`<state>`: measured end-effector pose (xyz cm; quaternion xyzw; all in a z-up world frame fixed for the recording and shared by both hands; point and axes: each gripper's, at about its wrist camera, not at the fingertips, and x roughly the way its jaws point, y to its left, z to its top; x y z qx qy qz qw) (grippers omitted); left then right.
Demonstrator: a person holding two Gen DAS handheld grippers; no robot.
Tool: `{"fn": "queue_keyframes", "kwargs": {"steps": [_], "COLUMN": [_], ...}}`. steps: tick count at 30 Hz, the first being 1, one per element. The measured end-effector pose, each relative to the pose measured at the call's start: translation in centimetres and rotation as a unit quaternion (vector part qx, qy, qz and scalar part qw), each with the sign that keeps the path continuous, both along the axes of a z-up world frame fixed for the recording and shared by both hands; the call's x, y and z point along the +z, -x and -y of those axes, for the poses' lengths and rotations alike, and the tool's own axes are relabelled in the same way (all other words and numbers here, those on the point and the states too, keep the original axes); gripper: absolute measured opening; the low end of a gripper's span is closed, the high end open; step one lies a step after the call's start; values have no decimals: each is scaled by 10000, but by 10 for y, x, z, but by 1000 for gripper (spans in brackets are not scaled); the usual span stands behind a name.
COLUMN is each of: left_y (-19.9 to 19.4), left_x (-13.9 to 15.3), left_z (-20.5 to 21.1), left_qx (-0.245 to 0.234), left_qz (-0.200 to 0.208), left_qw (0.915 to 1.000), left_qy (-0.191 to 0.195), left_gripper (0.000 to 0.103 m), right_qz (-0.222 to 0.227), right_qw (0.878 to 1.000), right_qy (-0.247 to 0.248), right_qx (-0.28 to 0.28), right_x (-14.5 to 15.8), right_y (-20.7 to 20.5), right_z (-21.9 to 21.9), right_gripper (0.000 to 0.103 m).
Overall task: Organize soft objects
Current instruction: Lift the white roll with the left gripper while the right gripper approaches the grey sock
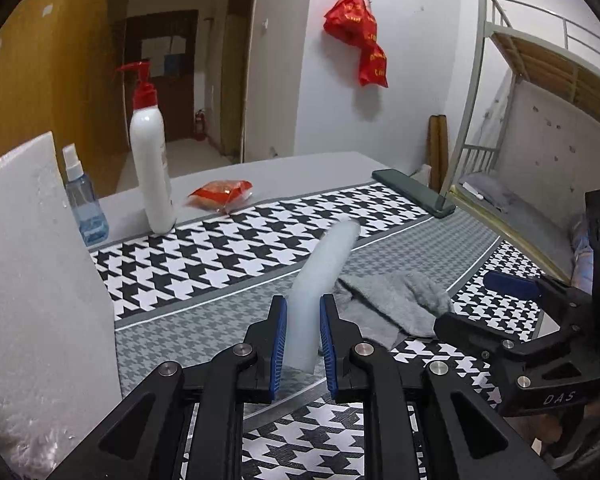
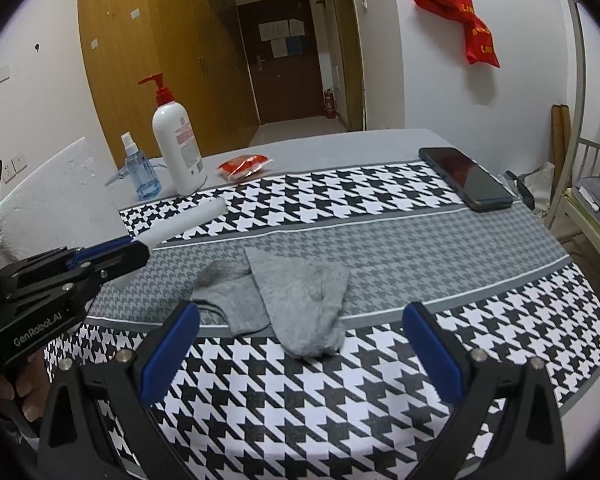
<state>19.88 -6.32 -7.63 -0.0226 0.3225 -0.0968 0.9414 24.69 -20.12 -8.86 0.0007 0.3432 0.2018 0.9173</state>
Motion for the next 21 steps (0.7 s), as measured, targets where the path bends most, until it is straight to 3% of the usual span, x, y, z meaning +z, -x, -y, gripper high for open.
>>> {"fn": "queue_keyframes", "kwargs": {"steps": [5,21], "left_y": [-3,0], "left_x": [-5,-4], "left_z": [-6,-23], "left_qx": [-36,280], "left_qz": [-223,-123], "left_qw": [9997,9995], "left_qy": [96,90], "left_gripper": [18,18], "right_qz": [-56,-260], "right_qw": [9999,9983], "right_qy": [32,362], "right_qx": [127,375], "right_x": [-1,-13], "right_y": [-4,-20], "right_z": [-6,-31], "right_gripper": [103,102]}}
